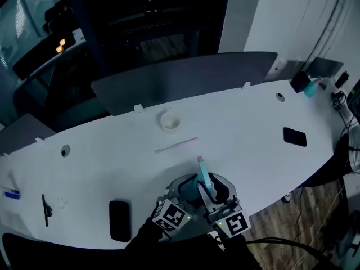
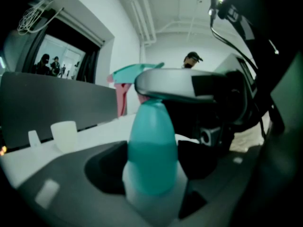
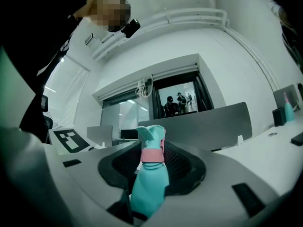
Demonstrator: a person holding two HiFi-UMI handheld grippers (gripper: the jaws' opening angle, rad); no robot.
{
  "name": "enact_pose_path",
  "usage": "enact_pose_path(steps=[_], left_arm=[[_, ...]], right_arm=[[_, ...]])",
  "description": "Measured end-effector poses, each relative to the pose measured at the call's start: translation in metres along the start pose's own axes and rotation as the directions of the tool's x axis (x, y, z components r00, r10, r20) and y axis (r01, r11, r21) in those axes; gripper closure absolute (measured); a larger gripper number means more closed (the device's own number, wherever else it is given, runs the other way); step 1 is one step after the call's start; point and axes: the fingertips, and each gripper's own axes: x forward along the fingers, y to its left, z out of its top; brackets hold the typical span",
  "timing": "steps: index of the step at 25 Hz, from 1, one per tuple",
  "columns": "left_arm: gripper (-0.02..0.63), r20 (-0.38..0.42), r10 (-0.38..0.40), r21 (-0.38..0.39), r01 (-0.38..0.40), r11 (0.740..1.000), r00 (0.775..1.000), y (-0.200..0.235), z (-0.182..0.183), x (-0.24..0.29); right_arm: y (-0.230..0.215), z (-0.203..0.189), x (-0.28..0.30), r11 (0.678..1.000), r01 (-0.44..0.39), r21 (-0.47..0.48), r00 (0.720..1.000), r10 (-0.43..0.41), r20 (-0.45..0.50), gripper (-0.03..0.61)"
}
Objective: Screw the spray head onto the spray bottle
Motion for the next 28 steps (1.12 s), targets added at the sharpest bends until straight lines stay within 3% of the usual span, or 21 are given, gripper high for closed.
enact_pose_path(steps=[7,13,22,24,28], left_arm=[[0.279,0.004,-0.016,-0.019,0.017,1.0,1.0,-0.008,0.0,0.001],[0.279,0.002,-0.013,-0.043,0.013,0.999,1.0,-0.005,-0.001,-0.001],[0.279,-0.002,-0.006,-0.036,0.006,0.999,1.0,-0.006,-0.003,-0.001],[0.279,-0.003,-0.005,-0.034,0.005,0.999,1.0,-0.006,-0.003,-0.001],[0.279,-0.006,-0.003,-0.023,0.003,1.0,1.0,-0.006,-0.003,-0.001]], right_arm=[[0.002,0.001,-0.012,0.999,0.03,-0.045,0.999,-0.03,-0.014,0.44],[0.002,-0.012,-0.026,0.995,0.072,-0.072,0.993,-0.078,-0.087,0.442],[0.002,-0.002,-0.036,0.999,0.015,0.046,0.965,-0.002,-0.263,0.439],[-0.002,0.005,-0.03,0.998,-0.004,0.057,0.954,0.021,-0.299,0.394],[0.005,0.006,-0.006,0.993,-0.118,0.019,0.916,0.116,-0.383,0.383]])
